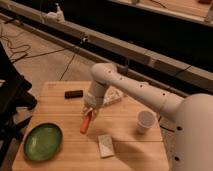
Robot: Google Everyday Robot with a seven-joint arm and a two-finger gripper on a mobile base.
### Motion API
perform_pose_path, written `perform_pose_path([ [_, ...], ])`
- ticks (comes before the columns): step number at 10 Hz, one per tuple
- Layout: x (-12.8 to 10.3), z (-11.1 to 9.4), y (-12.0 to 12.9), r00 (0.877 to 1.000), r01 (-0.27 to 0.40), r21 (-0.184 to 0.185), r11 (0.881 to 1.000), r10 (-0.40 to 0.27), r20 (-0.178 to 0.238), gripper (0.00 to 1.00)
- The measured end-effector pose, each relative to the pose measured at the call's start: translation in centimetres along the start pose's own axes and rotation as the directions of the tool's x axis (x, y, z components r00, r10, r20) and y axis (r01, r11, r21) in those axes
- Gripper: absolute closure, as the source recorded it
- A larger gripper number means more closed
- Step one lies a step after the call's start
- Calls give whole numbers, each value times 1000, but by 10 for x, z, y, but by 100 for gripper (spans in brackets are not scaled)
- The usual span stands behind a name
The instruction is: Place the pepper in the ceramic bowl
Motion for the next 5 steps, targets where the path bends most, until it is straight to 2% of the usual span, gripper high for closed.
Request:
perform_pose_path([
  [1, 2, 10, -28, 998, 50, -3, 999, -50, 24, 100],
  [2, 4, 17, -46, 996, 79, -5, 997, -79, 39, 100],
  [5, 13, 40, -103, 987, 150, -2, 989, -150, 61, 100],
])
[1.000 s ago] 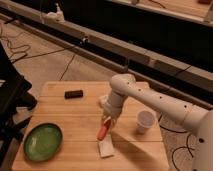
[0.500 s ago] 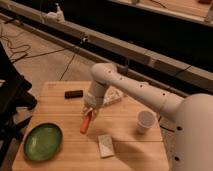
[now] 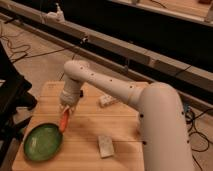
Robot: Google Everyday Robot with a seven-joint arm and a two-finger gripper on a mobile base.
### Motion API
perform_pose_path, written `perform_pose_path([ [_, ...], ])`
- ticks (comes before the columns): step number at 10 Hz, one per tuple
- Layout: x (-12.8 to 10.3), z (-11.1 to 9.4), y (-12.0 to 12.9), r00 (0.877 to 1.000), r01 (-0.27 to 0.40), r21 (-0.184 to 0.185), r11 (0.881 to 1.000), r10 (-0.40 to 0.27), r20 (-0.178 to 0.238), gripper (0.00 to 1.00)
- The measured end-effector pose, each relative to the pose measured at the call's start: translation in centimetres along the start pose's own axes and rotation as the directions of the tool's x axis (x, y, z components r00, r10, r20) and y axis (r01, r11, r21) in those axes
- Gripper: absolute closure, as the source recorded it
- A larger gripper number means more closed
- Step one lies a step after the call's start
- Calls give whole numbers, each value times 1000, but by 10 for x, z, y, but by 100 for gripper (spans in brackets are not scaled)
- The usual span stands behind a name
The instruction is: Place the pepper in the ceramic bowl
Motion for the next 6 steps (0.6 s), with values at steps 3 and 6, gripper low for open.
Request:
perform_pose_path([
  [3, 2, 36, -53, 997, 51, 34, 998, -53, 48, 100],
  [6, -10, 75, -88, 992, 94, 98, 991, -102, 76, 99],
])
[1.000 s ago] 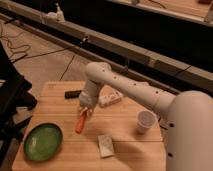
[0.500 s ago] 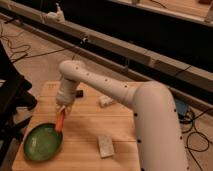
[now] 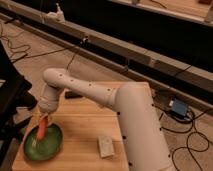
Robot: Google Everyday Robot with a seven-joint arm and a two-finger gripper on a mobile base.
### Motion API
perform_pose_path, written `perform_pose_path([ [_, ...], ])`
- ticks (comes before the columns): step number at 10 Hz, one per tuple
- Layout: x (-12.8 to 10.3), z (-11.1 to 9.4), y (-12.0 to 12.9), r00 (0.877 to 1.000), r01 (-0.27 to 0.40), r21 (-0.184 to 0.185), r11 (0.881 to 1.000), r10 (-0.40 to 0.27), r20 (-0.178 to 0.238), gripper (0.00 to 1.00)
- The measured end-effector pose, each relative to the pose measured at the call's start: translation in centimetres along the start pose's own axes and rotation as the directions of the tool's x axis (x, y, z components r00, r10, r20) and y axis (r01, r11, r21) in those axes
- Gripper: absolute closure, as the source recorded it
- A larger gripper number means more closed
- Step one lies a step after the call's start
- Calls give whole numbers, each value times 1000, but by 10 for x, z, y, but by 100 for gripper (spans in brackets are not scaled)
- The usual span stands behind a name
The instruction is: Place the pepper in the ceramic bowl
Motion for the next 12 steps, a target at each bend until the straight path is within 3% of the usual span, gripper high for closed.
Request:
perform_pose_path([
  [1, -3, 10, -4, 1000, 21, 14, 1000, -21, 10, 95],
  [3, -3, 10, -5, 1000, 26, 17, 1000, -26, 10, 92],
  [4, -3, 10, -5, 1000, 25, 17, 1000, -26, 10, 86],
  [10, -3, 10, -5, 1000, 26, 17, 1000, -26, 10, 24],
  [12, -3, 10, -5, 1000, 26, 17, 1000, -26, 10, 20],
])
